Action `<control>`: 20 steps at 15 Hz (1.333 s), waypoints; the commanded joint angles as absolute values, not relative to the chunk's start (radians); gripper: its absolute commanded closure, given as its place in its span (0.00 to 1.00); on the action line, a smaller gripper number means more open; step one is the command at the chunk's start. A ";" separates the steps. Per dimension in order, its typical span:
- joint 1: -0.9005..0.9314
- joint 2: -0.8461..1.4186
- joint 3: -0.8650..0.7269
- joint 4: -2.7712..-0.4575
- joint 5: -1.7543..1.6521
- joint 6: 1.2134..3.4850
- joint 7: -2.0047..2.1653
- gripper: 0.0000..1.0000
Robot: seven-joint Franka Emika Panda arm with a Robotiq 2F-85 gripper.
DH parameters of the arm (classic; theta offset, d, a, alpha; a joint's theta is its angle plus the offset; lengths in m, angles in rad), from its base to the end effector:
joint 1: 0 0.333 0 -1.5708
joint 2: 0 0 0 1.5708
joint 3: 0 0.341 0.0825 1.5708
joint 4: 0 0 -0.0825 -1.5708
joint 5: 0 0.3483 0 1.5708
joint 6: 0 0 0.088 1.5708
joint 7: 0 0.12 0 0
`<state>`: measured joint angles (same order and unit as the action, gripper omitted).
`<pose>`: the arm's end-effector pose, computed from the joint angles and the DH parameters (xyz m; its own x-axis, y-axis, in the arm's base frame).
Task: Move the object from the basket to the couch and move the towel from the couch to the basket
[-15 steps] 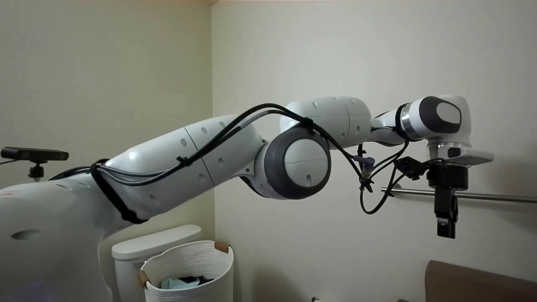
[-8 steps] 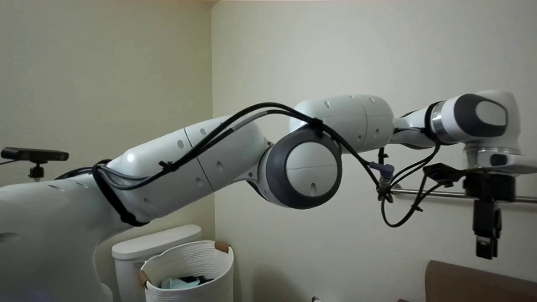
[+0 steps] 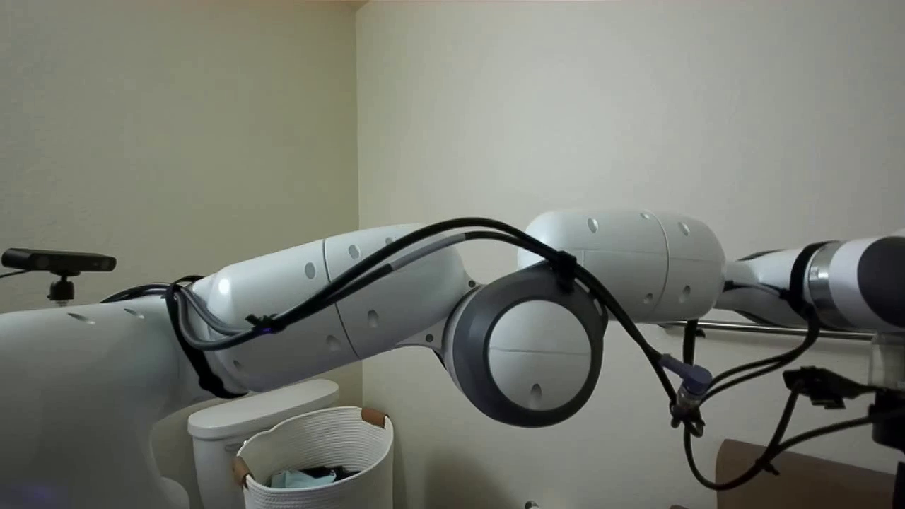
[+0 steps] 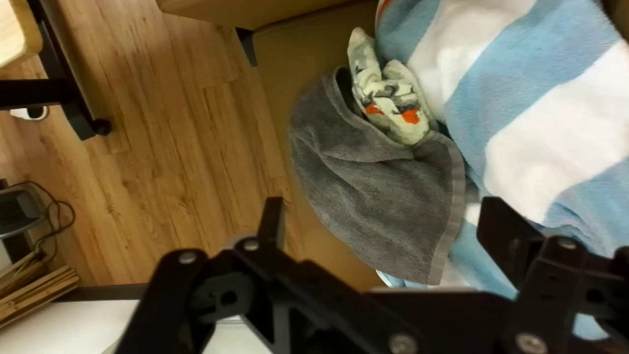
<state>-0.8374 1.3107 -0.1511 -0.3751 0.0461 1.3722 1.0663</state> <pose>0.4767 -0.5832 0.2440 -0.3910 -0.9185 -0.0592 -0.8807 0.3546 0.3141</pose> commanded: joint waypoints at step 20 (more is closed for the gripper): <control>-0.978 1.392 -0.061 -0.359 0.116 1.719 0.842 0.00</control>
<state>-0.9728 1.3474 -0.0928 -0.3593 0.0854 1.5658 0.9038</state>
